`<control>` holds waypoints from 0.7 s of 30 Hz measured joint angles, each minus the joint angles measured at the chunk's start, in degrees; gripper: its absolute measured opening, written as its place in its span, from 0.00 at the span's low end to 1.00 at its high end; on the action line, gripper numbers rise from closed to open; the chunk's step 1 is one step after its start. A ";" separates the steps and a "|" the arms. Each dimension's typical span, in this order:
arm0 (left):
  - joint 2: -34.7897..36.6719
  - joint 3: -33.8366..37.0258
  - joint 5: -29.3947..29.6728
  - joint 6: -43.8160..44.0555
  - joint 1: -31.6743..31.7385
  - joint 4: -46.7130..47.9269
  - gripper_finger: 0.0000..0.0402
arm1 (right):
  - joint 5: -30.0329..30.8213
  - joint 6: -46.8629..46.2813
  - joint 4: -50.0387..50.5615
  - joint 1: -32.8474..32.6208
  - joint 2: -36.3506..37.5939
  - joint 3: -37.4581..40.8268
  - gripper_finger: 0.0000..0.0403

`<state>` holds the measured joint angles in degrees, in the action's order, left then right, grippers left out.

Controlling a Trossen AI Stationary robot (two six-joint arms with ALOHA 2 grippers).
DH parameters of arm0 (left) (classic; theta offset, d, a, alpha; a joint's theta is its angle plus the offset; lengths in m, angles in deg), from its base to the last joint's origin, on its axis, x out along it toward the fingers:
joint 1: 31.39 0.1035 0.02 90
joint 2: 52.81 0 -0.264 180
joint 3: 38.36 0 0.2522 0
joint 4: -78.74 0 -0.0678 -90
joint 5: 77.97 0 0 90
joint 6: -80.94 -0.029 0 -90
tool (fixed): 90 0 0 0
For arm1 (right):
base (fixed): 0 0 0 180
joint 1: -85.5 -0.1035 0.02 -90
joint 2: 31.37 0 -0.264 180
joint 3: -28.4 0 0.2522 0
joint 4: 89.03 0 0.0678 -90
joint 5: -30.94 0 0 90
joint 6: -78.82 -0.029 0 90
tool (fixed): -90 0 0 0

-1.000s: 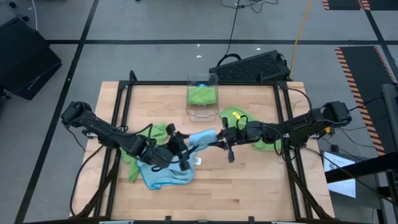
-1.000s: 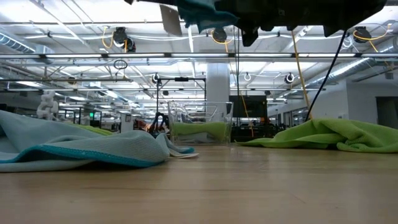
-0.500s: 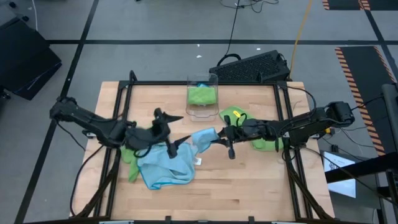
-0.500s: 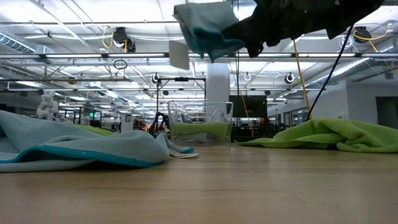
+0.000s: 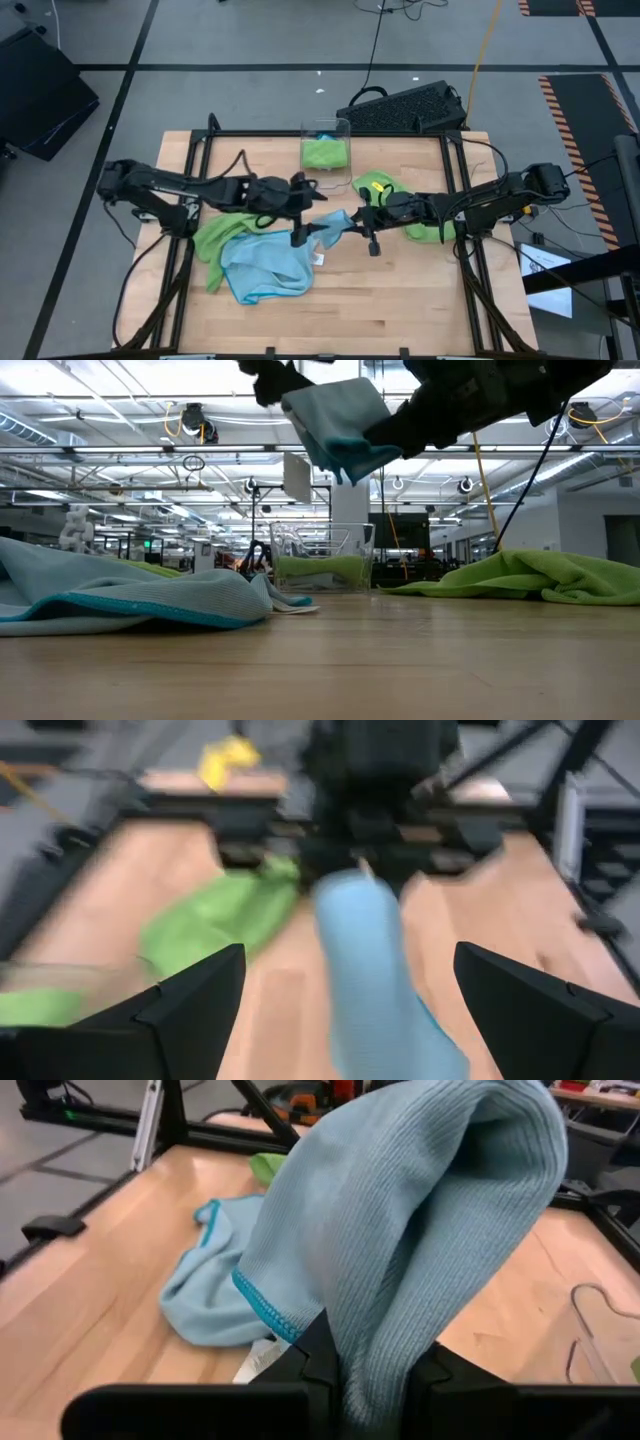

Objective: Fold microfiber towels
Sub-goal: Put the right blue towel into the transparent bin

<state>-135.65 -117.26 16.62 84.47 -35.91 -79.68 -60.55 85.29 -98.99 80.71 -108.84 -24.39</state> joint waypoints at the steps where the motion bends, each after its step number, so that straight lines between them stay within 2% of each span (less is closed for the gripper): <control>1: -0.80 0.02 -1.70 -0.04 0.40 0.10 0.89 | 0.21 0.16 -0.05 0.00 0.00 0.00 0.09; 7: -3.55 0.00 -5.58 -0.87 2.05 -1.08 0.86 | 3.11 0.47 0.38 0.32 0.00 0.00 0.09; 12: -5.17 0.01 -7.92 -0.36 3.39 -0.80 0.74 | 3.13 1.86 -0.18 0.35 0.00 0.00 0.09; 17: -5.72 -0.03 -7.53 0.11 3.90 -2.59 0.51 | 6.14 2.98 -0.49 0.39 0.00 0.00 0.09; 21: -5.61 0.02 -7.11 -1.72 3.90 -3.98 0.23 | 6.31 3.07 -0.59 0.96 0.00 -0.02 0.09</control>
<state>-141.26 -117.24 9.50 82.75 -32.01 -83.66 -54.24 88.36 -99.58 81.67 -108.84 -24.41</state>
